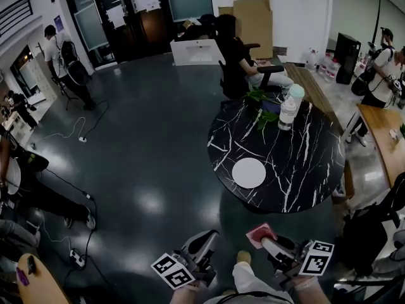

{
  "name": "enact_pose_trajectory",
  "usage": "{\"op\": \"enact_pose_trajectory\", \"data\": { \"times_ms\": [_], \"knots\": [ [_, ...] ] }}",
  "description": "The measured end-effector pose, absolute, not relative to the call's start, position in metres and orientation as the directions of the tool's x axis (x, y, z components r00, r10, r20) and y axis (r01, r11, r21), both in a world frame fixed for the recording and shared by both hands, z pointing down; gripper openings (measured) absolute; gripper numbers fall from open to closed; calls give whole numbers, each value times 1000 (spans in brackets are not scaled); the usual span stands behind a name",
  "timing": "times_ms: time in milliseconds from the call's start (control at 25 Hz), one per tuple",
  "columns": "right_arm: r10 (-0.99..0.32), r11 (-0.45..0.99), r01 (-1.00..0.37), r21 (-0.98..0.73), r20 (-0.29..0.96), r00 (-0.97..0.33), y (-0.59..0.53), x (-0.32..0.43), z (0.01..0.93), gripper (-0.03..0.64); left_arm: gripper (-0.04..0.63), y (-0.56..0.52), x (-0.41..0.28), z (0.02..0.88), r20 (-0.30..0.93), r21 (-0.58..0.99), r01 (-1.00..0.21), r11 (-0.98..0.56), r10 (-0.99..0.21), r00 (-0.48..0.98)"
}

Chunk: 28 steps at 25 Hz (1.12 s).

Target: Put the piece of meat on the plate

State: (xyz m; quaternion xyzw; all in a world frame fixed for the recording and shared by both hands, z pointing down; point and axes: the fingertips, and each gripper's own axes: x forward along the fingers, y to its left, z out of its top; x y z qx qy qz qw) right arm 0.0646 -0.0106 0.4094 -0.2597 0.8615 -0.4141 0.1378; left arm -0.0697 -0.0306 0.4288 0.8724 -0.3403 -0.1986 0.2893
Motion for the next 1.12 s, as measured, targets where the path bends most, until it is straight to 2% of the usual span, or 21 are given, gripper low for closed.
{"op": "enact_pose_trajectory", "data": {
  "times_ms": [320,720,920,1120],
  "knots": [
    [-543,494,-327,-805,8,-839,-81,75,420,86,9,-103,-45,429,-139,633,-482,-605,-702,698],
    [-510,456,-322,-829,53,-858,-143,77,447,86,9,-166,-52,456,-71,621,-561,-547,-752,656],
    [-493,404,-316,-859,87,-866,-165,69,470,86,9,-182,-61,482,7,611,-610,-505,-767,641],
    [-483,359,-353,-864,152,-862,-202,70,495,86,9,-214,-55,511,36,644,-605,-468,-771,635]
  ]
}}
